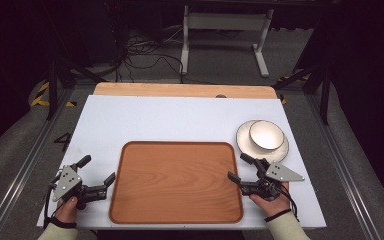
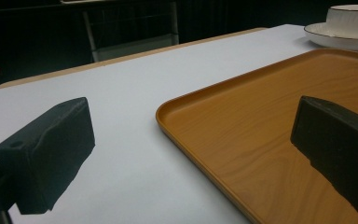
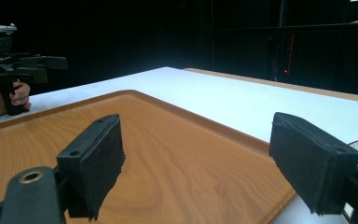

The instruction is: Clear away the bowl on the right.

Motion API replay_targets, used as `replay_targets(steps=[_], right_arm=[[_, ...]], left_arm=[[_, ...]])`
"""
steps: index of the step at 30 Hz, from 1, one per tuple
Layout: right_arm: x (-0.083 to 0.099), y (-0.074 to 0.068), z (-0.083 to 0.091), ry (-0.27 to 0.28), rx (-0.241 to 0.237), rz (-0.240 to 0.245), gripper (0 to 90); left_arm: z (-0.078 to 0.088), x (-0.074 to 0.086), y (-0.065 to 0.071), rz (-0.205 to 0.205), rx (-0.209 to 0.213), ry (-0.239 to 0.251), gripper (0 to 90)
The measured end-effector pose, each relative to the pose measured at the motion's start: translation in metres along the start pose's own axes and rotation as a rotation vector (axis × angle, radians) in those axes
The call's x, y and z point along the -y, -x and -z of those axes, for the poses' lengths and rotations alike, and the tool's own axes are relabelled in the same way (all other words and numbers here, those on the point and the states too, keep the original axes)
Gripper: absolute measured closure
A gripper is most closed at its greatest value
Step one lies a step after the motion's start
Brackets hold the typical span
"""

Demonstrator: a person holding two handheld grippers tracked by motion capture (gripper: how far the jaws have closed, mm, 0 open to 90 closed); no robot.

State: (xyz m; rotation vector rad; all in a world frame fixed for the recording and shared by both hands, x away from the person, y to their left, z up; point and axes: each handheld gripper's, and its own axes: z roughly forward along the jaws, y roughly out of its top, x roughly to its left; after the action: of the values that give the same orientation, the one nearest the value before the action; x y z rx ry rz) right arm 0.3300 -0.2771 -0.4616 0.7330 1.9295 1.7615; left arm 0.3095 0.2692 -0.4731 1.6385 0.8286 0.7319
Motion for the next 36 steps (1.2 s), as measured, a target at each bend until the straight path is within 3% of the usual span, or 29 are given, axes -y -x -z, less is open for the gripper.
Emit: replay_targets(steps=[19, 28, 36], right_arm=[[0.000, -0.001, 0.000, -0.007, -0.018, 0.011, 19.5], [-0.002, -0.002, -0.001, -0.012, -0.024, 0.014, 30.9], [-0.025, 0.002, 0.000, -0.037, 0.008, -0.010, 30.1]], left_arm=[[-0.001, 0.000, 0.000, 0.002, 0.007, -0.008, 0.2], [-0.002, -0.001, -0.001, 0.006, 0.009, -0.011, 0.2], [-0.002, -0.001, 0.000, 0.003, 0.007, -0.015, 0.2]])
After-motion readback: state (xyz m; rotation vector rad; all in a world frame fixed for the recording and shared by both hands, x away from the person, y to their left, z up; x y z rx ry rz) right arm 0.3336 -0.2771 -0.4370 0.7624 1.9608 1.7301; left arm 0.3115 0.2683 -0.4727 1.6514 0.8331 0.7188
